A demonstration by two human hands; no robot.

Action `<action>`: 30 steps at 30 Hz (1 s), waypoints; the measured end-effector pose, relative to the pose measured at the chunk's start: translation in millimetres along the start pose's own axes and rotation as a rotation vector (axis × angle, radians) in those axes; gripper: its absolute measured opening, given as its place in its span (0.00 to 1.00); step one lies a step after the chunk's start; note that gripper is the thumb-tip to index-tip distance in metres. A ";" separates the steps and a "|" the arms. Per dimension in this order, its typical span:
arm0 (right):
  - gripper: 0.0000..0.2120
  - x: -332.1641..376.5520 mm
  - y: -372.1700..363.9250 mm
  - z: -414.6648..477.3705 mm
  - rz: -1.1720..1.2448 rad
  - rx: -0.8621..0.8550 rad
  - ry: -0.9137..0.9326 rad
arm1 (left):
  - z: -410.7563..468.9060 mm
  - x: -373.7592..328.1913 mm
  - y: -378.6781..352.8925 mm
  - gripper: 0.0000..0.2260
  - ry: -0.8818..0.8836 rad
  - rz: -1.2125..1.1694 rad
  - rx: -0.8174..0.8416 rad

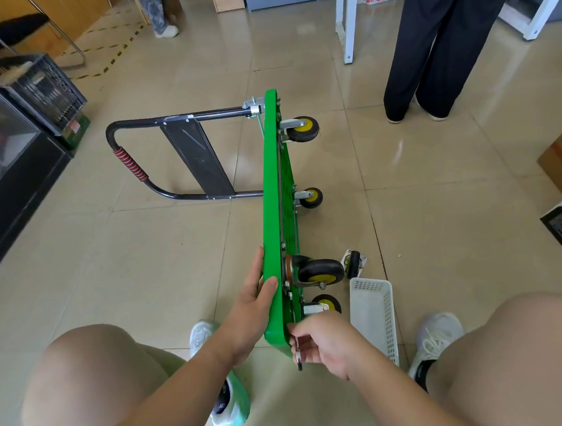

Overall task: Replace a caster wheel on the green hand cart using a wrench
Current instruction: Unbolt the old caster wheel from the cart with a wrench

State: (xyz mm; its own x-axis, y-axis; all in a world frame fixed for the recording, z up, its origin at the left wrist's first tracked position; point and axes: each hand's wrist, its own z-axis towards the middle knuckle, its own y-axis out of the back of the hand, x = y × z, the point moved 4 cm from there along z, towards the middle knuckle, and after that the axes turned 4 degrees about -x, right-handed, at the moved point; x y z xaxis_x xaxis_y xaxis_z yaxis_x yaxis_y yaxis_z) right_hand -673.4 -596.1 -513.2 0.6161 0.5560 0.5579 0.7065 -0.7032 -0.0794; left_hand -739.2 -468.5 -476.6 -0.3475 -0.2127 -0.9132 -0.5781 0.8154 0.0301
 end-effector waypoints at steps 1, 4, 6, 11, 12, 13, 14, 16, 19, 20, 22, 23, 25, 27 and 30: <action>0.06 -2.9 1.1 3.5 -0.052 -0.020 -0.006 | -0.2 -0.1 0.1 0.27 0.001 0.001 0.000; 0.07 -13.1 4.9 10.6 -0.157 -0.068 0.005 | 0.0 0.3 0.6 0.27 0.001 0.012 0.005; 0.02 -18.2 7.4 13.0 -0.264 -0.087 0.079 | 0.3 0.9 0.8 0.26 -0.002 0.015 0.004; 0.08 -24.5 7.4 11.4 -0.420 -0.082 0.224 | 0.4 2.9 1.3 0.26 0.003 0.004 -0.008; 0.08 -25.0 7.8 10.8 -0.406 -0.081 0.241 | 0.5 3.1 1.5 0.26 0.006 0.001 -0.009; 0.08 -25.1 8.9 9.6 -0.395 -0.084 0.251 | 0.5 3.0 1.8 0.26 0.008 -0.001 -0.011; 0.07 -25.1 10.4 9.6 -0.382 -0.093 0.260 | 0.4 2.7 2.1 0.26 0.009 -0.001 -0.010; 0.07 -24.7 14.0 7.3 -0.336 -0.110 0.254 | 0.7 2.3 1.2 0.26 0.010 -0.003 0.000; 0.06 -24.7 16.5 3.5 -0.232 -0.092 0.239 | 0.9 1.8 -0.1 0.27 0.007 -0.014 0.012; 0.06 -26.0 16.8 3.4 -0.190 -0.080 0.233 | 0.9 1.6 -0.3 0.27 0.005 -0.017 0.013; 0.05 -29.1 17.0 2.4 -0.109 -0.047 0.215 | 0.8 1.8 -0.2 0.27 0.006 -0.023 0.013; 0.04 -30.3 16.8 1.6 -0.078 -0.030 0.206 | 0.8 2.3 0.0 0.27 0.008 -0.024 0.011; 0.03 -31.8 15.4 -0.3 -0.015 -0.001 0.196 | 1.5 3.6 0.8 0.27 0.011 -0.029 0.003; 0.05 -31.6 13.5 -2.6 0.044 0.014 0.203 | 2.9 5.1 1.3 0.26 0.011 -0.033 0.001; 0.05 -31.1 10.1 -2.7 0.101 0.037 0.216 | 4.8 7.0 1.7 0.26 0.006 -0.030 0.008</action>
State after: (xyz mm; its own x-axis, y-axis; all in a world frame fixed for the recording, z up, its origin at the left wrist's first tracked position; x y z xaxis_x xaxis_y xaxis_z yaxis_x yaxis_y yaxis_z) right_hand -686.3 -621.7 -529.2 0.5984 0.3730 0.7091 0.6598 -0.7315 -0.1720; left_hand -739.1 -466.1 -484.9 -0.3346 -0.2405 -0.9112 -0.5821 0.8131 -0.0009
